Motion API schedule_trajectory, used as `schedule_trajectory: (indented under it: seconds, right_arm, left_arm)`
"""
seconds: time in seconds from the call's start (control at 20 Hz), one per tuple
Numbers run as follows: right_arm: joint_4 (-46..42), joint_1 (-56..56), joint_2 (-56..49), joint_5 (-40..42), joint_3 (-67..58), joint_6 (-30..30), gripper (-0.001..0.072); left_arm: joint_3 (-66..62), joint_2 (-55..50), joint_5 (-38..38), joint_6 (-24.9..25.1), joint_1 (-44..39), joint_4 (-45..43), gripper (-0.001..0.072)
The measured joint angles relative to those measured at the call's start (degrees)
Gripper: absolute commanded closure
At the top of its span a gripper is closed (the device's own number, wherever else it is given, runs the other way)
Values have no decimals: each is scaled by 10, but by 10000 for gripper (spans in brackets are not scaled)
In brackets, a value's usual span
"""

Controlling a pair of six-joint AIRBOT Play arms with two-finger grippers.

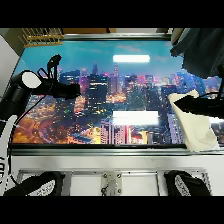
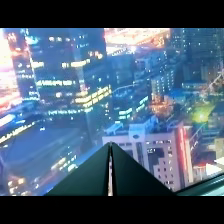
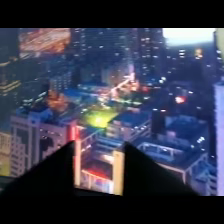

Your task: Fold the clothes and pants, and hang the long-sleeved shirts on hangers.

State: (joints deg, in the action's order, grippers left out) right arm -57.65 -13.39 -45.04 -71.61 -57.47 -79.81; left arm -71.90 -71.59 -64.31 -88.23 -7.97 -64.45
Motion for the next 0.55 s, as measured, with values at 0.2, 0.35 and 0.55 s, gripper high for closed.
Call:
schedule_trajectory:
  seconds: [0.2,0.35,0.55]
  right_arm:
    - [24,52,-2,3,0,8,695]
    - [31,63,-2,5,0,8,695]
    - [35,68,-2,5,0,10,695]
  left_arm:
    - [0,0,0,-2,0,0,702]
    - [0,0,0,-1,0,0,702]
    - [0,0,0,-1,0,0,702]
